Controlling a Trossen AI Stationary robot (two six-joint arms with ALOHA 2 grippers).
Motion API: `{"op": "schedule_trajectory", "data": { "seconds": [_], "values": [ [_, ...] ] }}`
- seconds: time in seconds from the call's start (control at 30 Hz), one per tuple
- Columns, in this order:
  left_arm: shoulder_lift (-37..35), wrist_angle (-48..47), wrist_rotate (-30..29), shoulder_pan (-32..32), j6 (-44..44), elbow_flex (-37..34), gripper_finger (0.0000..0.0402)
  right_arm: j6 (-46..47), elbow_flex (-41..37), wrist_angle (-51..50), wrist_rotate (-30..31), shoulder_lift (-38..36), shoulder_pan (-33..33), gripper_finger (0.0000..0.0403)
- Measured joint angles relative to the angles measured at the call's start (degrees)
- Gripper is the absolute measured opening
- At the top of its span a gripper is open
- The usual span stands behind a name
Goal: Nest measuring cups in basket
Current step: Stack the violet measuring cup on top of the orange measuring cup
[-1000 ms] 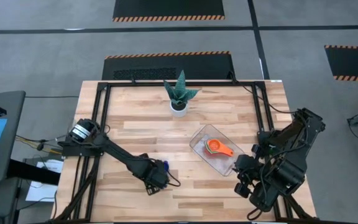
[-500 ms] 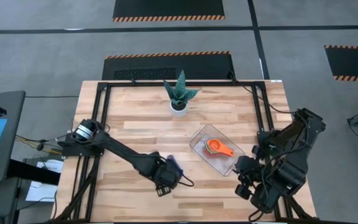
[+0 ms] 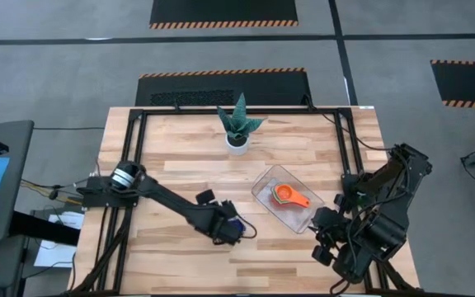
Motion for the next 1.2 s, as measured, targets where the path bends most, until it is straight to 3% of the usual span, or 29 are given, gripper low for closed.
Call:
{"op": "schedule_trajectory", "data": {
  "seconds": [0.27, 0.63, 1.2],
  "values": [
    [2.31, 3.40, 5.95, 1.88, 5.50, 0.09, 0.0116, 0.00, 0.00, 0.31, -2.20, 0.00, -0.04, 0.0122],
    [1.59, 6.10, 15.09, 1.70, 4.11, 1.57, 0.0116, -0.14, 0.00, 0.01, -2.72, 0.00, -0.04, 0.0122],
    [1.59, 15.44, 20.68, 0.86, 4.13, 1.57, 0.0116, -0.32, 0.00, -0.21, -2.73, 0.00, -0.04, 0.0122]
  ]
}}
